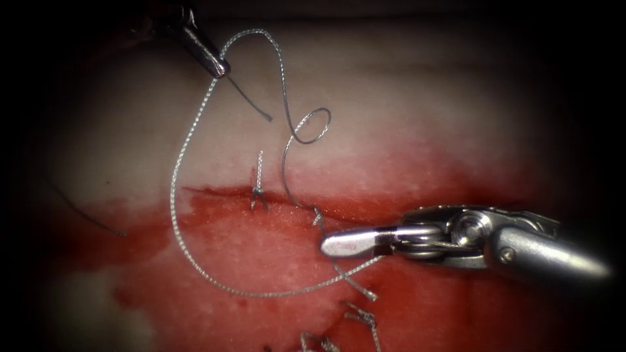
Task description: Wound Closure
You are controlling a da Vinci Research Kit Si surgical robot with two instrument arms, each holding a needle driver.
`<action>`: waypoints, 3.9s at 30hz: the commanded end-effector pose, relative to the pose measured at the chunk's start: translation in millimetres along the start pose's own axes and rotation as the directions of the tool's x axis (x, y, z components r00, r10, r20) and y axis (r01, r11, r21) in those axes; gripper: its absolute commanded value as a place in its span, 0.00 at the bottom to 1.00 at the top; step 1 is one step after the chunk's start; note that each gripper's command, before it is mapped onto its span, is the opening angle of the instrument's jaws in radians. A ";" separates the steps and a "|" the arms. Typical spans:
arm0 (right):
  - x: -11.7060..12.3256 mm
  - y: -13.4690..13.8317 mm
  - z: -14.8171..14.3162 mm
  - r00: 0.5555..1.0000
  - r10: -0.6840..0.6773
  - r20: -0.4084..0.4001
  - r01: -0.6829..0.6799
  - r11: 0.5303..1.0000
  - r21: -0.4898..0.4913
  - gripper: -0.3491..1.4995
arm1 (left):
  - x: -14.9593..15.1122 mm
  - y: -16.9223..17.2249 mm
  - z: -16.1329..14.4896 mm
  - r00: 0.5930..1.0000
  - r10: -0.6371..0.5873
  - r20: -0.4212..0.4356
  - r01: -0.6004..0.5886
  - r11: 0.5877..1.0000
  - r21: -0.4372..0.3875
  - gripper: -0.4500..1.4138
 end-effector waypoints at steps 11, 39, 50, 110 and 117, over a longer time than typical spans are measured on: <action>-2.5 -5.0 6.6 0.804 0.508 0.309 -0.454 0.860 -0.233 0.00 | 1.0 -0.1 -0.1 1.000 0.021 -0.022 -0.021 1.000 -0.011 0.00; -8.1 -3.5 9.5 0.620 0.570 0.540 -0.218 0.785 -0.579 0.00 | -10.5 1.9 5.6 0.827 0.066 0.559 -0.253 0.930 0.265 0.00; -7.7 -0.3 10.0 0.713 0.636 0.296 -0.204 0.591 -0.780 0.00 | -10.2 -4.3 5.8 0.821 -0.153 0.549 -0.094 0.914 0.394 0.00; -5.9 7.0 4.3 0.992 0.085 -0.088 -0.098 0.984 -0.148 0.00 | -2.1 -11.5 -0.6 0.962 -0.271 0.010 0.271 0.962 -0.013 0.00; -4.6 8.3 3.6 0.964 -0.017 -0.264 0.022 1.000 0.017 0.00 | -1.9 -10.2 -0.5 0.992 -0.123 -0.028 0.122 0.992 -0.022 0.00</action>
